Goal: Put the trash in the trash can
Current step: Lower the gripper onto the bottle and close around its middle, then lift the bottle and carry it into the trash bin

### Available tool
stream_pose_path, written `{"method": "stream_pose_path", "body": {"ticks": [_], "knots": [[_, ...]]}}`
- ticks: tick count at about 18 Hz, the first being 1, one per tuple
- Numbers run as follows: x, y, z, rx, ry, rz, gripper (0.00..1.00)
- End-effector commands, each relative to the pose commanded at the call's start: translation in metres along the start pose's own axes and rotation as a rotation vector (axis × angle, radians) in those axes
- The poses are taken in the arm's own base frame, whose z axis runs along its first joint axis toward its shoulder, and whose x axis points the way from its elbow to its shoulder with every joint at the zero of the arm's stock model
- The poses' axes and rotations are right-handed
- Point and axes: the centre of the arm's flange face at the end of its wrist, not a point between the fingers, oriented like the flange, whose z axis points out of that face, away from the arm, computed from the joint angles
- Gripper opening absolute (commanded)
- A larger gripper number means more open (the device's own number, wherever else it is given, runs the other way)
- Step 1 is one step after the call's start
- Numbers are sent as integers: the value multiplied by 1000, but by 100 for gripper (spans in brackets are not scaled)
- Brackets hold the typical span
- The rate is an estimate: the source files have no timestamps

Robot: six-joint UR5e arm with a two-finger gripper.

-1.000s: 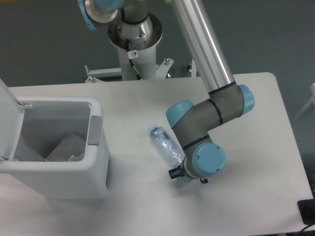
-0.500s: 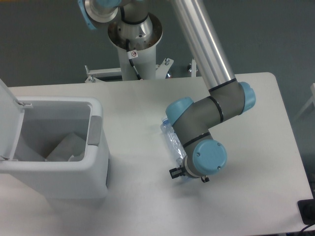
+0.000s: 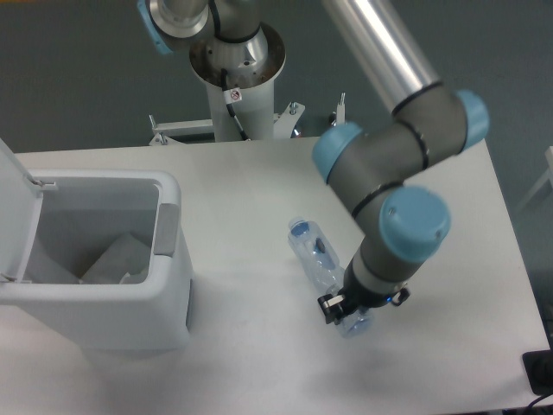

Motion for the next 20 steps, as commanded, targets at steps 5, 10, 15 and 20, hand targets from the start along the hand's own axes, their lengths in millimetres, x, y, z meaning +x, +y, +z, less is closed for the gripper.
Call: {"method": "stream_pose_path", "body": {"ticks": [5, 10, 15, 20], "knots": [[42, -2, -98, 284, 111, 100, 42], [93, 18, -181, 516, 257, 242, 42], [155, 42, -206, 586, 407, 395, 42], [228, 87, -181, 546, 448, 619, 42]]}}
